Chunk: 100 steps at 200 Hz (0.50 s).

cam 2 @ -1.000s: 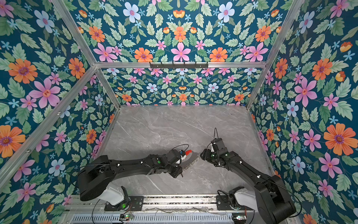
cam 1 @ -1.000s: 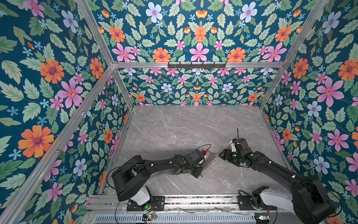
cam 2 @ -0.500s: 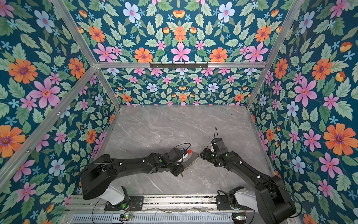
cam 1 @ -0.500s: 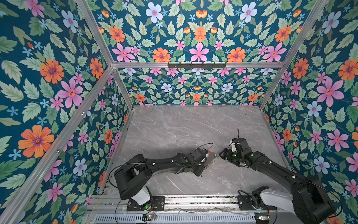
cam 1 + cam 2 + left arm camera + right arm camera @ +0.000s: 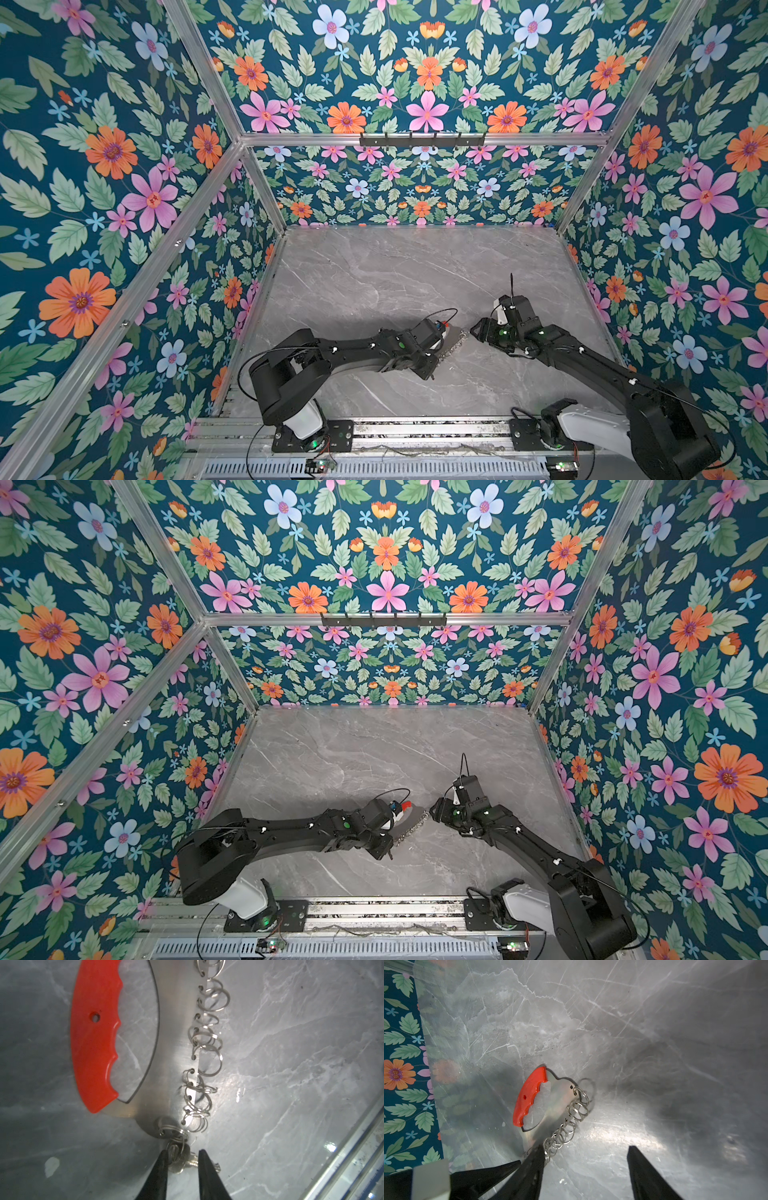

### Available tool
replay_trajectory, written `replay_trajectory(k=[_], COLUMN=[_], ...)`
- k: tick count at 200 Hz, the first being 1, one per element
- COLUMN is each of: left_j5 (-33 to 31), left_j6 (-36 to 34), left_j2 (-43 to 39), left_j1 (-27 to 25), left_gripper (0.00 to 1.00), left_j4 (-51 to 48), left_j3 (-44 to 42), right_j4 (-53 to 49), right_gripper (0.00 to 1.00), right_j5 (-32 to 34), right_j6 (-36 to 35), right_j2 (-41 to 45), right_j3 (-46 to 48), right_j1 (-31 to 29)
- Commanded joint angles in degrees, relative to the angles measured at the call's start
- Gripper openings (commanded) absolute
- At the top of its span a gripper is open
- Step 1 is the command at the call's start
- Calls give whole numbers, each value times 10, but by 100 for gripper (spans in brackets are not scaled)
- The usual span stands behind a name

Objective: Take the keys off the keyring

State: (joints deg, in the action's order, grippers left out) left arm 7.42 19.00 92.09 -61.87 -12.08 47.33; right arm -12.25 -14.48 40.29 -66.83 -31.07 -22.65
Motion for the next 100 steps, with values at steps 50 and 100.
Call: replay_trajectory(k=[50,100], left_j5=[-7,-21], left_j6=[-5,22], left_j2=[-9,-27], left_j1=[-4,-4], left_gripper=[6,0], left_j4=[-3,4], left_j3=[2,0], right_j4=[-5,-2], right_gripper=[65,64], right_j5=[6,-21], right_j6=[0,-10], right_j2=[7,-1], right_j3=[-2,-13], right_j1=[0,0])
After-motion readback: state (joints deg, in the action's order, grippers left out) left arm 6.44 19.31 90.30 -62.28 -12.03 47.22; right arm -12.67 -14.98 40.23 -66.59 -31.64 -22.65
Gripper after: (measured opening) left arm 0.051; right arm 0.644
